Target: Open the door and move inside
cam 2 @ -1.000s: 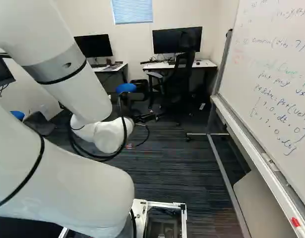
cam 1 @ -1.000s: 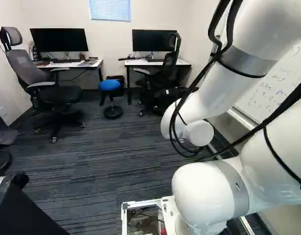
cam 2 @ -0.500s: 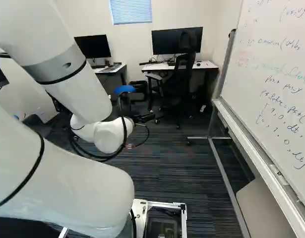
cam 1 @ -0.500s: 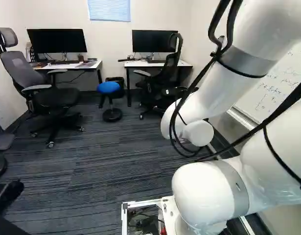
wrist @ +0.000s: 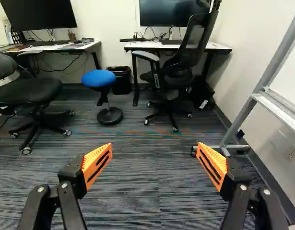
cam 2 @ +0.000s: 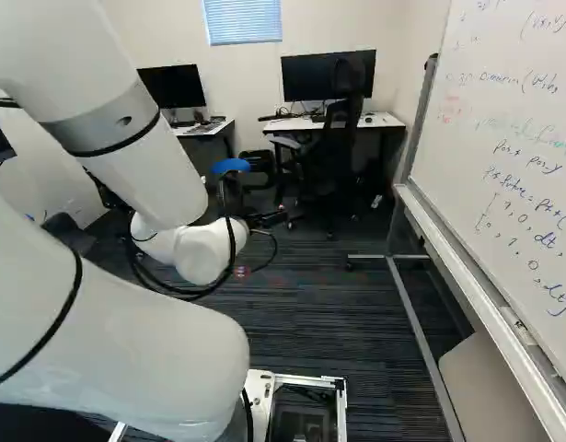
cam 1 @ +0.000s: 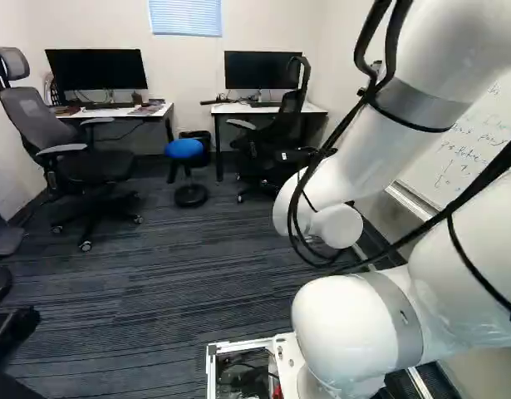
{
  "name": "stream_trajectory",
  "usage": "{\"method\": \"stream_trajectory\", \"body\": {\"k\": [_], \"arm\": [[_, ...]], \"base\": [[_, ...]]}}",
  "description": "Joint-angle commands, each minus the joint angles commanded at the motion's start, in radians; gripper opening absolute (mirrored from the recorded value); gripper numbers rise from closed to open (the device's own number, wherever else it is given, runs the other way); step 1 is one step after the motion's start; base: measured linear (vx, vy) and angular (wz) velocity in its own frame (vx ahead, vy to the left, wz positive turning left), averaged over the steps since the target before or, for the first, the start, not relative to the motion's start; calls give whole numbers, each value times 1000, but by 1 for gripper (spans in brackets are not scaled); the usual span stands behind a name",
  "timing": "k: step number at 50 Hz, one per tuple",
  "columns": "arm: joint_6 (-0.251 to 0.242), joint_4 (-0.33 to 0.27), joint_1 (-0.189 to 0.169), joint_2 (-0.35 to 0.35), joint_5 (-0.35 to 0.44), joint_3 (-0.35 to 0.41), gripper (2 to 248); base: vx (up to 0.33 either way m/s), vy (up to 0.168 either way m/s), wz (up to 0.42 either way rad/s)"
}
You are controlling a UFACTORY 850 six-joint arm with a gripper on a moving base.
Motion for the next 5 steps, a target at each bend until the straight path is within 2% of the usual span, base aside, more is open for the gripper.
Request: {"method": "stream_trajectory", "body": {"k": [5], "arm": [[0, 0, 0, 0, 0, 0, 247]], "base": [[0, 0, 0]]}}
